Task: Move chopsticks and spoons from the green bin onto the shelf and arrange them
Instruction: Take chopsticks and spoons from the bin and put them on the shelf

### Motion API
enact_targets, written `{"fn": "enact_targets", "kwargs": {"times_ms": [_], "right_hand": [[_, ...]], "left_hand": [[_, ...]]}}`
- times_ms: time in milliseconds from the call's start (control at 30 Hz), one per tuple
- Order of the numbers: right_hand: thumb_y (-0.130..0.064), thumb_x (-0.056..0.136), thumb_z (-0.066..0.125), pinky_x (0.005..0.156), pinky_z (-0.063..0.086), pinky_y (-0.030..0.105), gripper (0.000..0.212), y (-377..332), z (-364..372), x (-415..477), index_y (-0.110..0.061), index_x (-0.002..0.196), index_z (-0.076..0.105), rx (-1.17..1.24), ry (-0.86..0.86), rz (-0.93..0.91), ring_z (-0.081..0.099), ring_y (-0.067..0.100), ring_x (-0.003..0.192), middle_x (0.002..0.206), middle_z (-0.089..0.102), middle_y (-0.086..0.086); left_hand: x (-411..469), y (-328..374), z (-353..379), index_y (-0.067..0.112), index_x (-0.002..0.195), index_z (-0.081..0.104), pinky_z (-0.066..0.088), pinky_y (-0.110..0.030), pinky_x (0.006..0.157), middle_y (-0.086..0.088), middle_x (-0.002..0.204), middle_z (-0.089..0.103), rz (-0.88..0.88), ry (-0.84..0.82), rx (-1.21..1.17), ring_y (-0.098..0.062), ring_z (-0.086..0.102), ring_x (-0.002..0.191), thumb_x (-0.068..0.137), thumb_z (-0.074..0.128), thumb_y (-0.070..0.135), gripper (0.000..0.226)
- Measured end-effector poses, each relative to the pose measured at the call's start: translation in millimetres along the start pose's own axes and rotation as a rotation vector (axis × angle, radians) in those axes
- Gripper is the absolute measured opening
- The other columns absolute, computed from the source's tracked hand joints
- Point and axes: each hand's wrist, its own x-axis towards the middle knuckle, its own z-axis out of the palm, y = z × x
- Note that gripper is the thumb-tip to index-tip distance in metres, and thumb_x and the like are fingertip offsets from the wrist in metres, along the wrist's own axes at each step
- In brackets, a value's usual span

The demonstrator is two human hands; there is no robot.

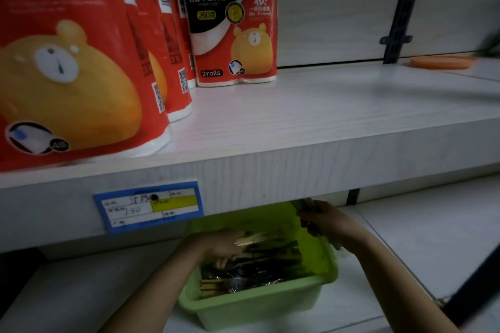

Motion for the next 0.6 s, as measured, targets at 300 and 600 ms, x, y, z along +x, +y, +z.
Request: {"fn": "enact_targets", "kwargs": {"times_ms": [300,600], "right_hand": [[-0.009,0.095,0.045,0.045,0.038,0.018,0.007,-4.2,0.2,-24.0,-0.005,0.091,0.048,0.504,0.101,-0.048,0.041,0.011,0.053,0.065,0.043,0.004],[-0.013,0.095,0.047,0.037,0.038,0.014,0.015,14.9,-3.0,-61.9,-0.011,0.081,0.047,0.976,0.169,-0.042,0.042,0.004,0.038,0.052,0.048,-0.003]], "left_hand": [[-34.8,15.1,-38.4,0.014,0.084,0.053,0.032,-0.016,0.041,0.006,0.061,0.047,0.161,0.015,-0.323,-0.002,0.039,0.041,0.097,0.046,0.032,0.023],[-65.9,75.4,-11.1,0.011,0.083,0.045,0.025,-0.008,0.034,0.004,0.049,0.041,0.278,-0.026,-0.93,-0.005,0.032,0.028,0.099,0.04,0.022,0.02]]}}
